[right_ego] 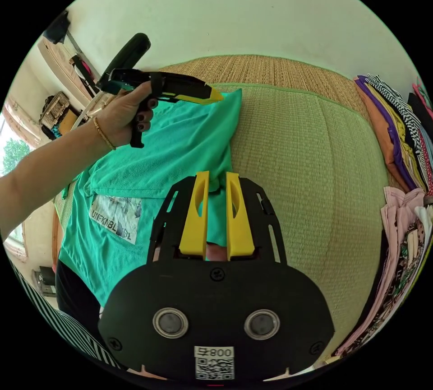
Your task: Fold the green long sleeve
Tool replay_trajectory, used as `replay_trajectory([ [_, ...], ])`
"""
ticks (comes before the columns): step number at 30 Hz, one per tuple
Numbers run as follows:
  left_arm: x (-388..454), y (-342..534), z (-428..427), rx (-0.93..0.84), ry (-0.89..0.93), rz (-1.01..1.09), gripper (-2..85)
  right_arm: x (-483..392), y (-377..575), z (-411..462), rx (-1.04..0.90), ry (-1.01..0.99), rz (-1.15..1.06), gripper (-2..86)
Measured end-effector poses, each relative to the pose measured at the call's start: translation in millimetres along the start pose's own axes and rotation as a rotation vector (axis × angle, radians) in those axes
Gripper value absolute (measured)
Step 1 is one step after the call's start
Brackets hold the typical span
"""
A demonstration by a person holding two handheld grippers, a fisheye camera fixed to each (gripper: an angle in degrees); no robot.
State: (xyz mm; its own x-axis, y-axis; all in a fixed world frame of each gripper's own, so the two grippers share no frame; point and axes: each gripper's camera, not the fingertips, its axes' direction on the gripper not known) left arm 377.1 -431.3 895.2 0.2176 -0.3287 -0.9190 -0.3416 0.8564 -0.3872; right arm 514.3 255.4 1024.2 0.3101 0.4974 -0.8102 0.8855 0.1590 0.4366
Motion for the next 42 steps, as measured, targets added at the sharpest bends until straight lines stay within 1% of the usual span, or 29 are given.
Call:
replay_trajectory([
  [4, -8.5, -16.2, 24.7, -0.064, -0.037, -0.05, 3.3, 4.2, 7.2, 3.0, -0.019, -0.013, -0.012, 3.5],
  [7, -5.1, -13.6, 25.8, -0.035, -0.027, -0.051, 1.7, 12.4, 12.6, -6.2, -0.008, -0.051, -0.004, 1.5],
  [11, 5.4, -9.0, 20.7, 0.016, -0.059, -0.02, 1.2, 38.5, 25.8, -15.2, 0.036, -0.143, 0.092, 0.6],
  [15, 5.2, -2.9, 31.6, -0.025, -0.088, -0.046, 1.5, 51.7, 30.1, -15.8, 0.048, -0.208, 0.161, 0.4],
  [19, 16.2, 17.7, 9.1, 0.085, -0.052, -0.028, 1.7, 47.8, 36.9, -36.2, 0.093, -0.124, 0.177, 0.2],
  [21, 25.4, 29.2, 0.7, 0.107, -0.042, 0.006, 1.5, 41.7, 38.7, -46.2, 0.128, -0.114, 0.154, 0.2],
  [24, 36.1, 46.0, 8.3, 0.04, -0.034, 0.042, 0.8, 21.6, 32.5, -46.2, 0.133, -0.092, 0.067, 0.1],
  [26, 37.9, 55.3, 25.9, -0.085, -0.098, 0.039, 0.4, 6.9, 21.9, -25.3, 0.037, -0.009, 0.014, 0.1],
  [28, 39.8, 62.8, 19.3, -0.067, -0.094, 0.043, 0.3, -1.6, 17.2, -7.7, -0.043, 0.051, -0.023, 0.2],
  [30, 43.8, 72.0, 6.8, -0.055, -0.072, 0.039, 0.3, -6.9, 16.8, -7.6, -0.03, 0.066, -0.046, 0.2],
  [32, 56.4, 98.4, -24.8, 0.019, -0.055, 0.081, 0.2, -6.0, 14.1, -7.1, -0.041, 0.049, -0.042, 0.2],
  [36, 64.7, 167.5, -77.7, 0.059, -0.084, 0.093, 0.2, 0.0, 7.5, -14.6, -0.043, -0.001, -0.023, 0.1],
  [38, 60.6, 227.0, -112.5, 0.055, -0.144, 0.043, 0.2, -3.1, 4.1, -27.3, 0.02, -0.012, -0.026, 0.1],
  [39, 58.3, 242.3, -120.6, 0.053, -0.157, 0.02, 0.2, -5.1, 2.0, -28.5, 0.023, -0.015, -0.034, 0.1],
  [41, 50.3, 300.3, -149.0, 0.052, -0.208, -0.062, 0.3, -13.7, -8.0, -23.2, 0.009, -0.006, -0.065, 0.1],
  [42, 47.7, 312.6, -154.5, 0.048, -0.221, -0.093, 0.3, -15.6, -10.8, -19.2, -0.005, 0.0, -0.072, 0.1],
])
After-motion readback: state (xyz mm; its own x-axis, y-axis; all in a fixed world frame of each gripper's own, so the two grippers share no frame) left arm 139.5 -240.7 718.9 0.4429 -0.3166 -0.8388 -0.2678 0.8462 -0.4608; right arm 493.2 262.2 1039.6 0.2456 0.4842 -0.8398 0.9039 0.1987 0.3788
